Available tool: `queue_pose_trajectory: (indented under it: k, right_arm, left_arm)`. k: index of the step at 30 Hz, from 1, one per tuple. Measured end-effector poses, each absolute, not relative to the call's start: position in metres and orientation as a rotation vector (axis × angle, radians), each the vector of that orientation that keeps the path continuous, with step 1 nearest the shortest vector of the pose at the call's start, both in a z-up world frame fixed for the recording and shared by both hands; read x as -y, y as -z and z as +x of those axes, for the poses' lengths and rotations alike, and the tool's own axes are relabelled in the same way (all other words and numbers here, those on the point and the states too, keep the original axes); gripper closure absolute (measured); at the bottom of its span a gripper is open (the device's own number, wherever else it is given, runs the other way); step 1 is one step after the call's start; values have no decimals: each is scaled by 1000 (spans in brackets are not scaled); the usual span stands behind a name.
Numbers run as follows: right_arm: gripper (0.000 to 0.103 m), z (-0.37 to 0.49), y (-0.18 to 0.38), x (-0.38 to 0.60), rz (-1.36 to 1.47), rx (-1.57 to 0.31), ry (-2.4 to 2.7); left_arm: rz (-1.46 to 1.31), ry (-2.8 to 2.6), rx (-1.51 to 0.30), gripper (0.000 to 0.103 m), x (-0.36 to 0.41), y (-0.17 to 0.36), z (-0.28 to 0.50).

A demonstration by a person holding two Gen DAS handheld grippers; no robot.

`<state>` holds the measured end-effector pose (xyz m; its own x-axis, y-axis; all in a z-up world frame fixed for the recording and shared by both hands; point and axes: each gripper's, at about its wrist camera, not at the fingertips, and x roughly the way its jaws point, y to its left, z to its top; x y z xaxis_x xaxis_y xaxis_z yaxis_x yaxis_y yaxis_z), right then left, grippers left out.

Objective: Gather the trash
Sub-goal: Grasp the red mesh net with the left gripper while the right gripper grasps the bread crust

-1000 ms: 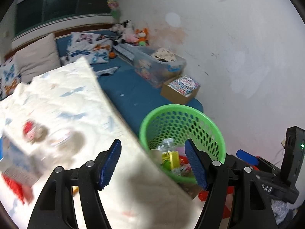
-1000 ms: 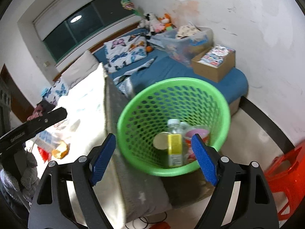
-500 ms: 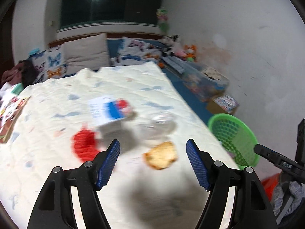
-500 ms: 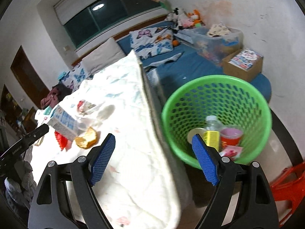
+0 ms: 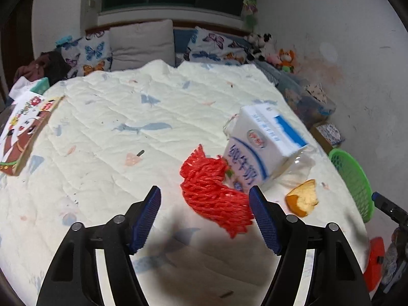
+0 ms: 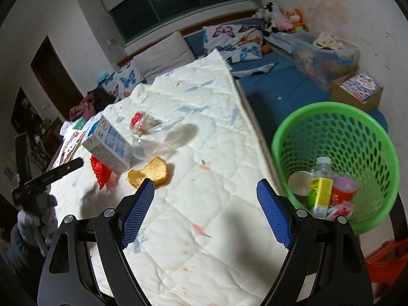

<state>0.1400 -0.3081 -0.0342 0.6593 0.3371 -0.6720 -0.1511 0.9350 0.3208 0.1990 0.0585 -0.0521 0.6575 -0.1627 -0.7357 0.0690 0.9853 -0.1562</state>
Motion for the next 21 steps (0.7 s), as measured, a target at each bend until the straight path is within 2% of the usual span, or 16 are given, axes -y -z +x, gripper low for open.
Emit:
queue_pose_trajectory:
  k: [15,18,20,21]
  right_arm:
    - [21,162,50,258,144,-874,-339]
    - [21,164,53,244,108,-883,-357]
    - [21,166,55,237,92,-886,-369]
    - [21,166,55,234,85,-886,-371]
  left_arm:
    - [-235,269,-933,35,-72,87,237]
    - [-246,295,-935,43,-72,89,238]
    - [-266,317,-941,56,-74,91,240]
    - [-281,332,-944,58,-74,92,241]
